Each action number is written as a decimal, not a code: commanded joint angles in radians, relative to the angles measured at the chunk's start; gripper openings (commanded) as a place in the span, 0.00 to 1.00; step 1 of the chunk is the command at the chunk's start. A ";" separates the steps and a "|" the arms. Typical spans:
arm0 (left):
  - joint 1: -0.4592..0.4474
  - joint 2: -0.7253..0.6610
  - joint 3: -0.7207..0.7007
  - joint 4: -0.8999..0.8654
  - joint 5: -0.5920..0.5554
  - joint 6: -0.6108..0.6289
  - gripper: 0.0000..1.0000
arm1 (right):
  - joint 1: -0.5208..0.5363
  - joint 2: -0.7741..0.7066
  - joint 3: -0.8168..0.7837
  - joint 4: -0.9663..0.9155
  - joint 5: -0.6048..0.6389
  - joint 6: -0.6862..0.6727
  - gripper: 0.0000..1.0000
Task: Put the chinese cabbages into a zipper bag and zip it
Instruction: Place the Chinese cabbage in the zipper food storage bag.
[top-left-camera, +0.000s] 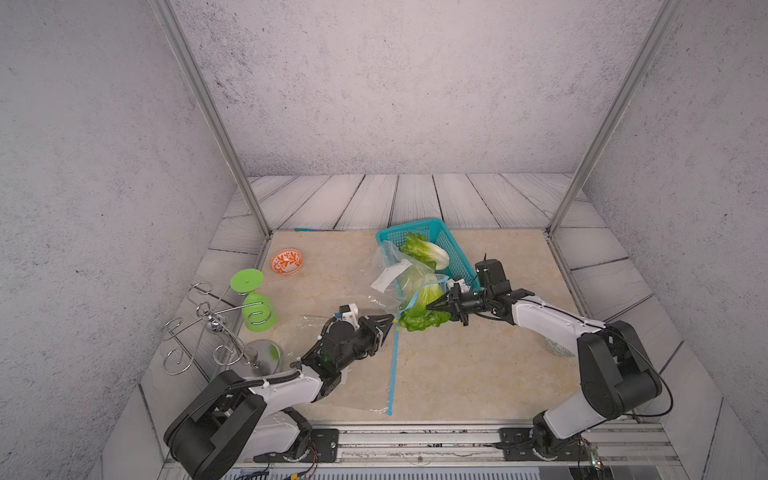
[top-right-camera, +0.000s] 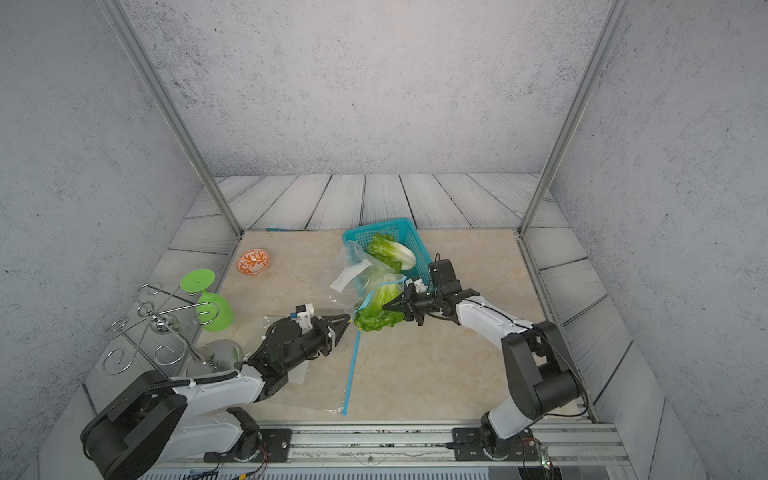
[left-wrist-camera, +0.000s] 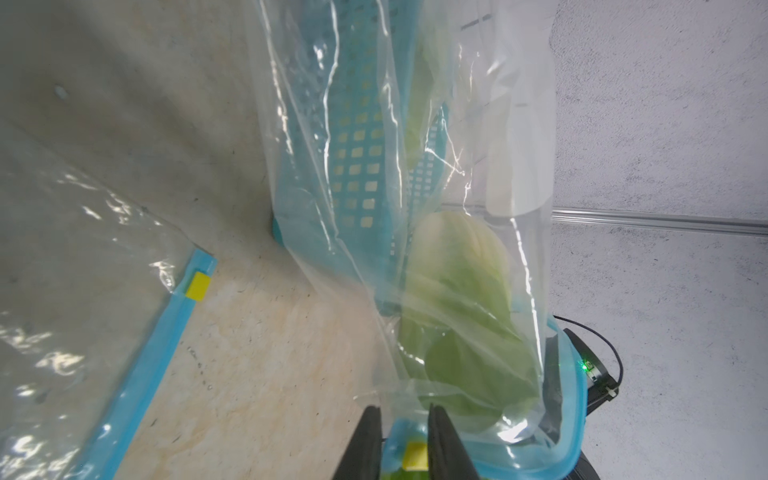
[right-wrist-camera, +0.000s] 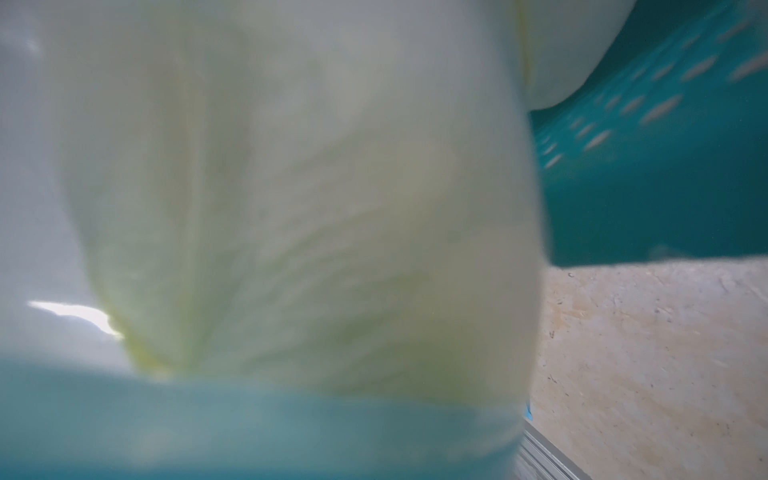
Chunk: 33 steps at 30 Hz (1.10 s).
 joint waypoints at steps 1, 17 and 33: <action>-0.018 0.031 0.016 0.016 0.041 -0.156 0.19 | -0.002 -0.008 -0.023 0.043 0.060 0.045 0.00; -0.033 0.122 0.033 0.110 0.018 -0.185 0.18 | -0.002 -0.006 -0.051 0.107 0.069 0.091 0.00; -0.011 -0.184 0.151 -0.491 0.139 0.179 0.00 | 0.044 -0.030 -0.009 0.032 0.369 0.057 0.00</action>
